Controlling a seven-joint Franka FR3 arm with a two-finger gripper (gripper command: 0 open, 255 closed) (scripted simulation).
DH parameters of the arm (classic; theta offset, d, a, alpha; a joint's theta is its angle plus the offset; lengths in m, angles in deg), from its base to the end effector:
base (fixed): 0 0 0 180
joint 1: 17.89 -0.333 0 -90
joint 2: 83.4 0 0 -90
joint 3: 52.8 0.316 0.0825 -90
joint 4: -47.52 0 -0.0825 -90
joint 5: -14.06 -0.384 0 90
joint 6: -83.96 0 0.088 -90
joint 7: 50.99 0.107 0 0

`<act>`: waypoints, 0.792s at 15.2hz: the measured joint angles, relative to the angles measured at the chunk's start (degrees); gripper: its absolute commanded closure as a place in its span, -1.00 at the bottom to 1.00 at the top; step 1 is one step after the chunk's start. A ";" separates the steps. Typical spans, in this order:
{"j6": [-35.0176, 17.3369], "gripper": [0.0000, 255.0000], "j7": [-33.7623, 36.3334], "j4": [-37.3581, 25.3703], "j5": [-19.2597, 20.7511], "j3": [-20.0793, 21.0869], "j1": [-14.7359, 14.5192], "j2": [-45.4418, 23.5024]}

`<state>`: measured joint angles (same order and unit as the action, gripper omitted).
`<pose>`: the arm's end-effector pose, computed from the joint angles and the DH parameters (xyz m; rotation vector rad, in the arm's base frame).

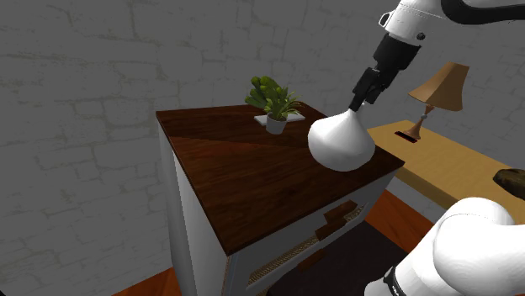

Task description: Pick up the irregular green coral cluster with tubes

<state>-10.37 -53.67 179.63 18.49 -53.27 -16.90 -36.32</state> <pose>0.3040 -0.0165 0.6329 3.0547 0.0351 0.2445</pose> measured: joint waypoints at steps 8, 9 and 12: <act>-7.43 -1.00 1.02 -4.21 7.51 4.20 1.47 -12.52; -8.36 -1.00 1.38 -5.35 8.96 4.92 1.81 -14.81; -10.83 -1.00 3.15 -8.87 13.61 7.43 2.79 -21.70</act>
<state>-21.20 -50.52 170.76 32.09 -45.84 -14.11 -58.02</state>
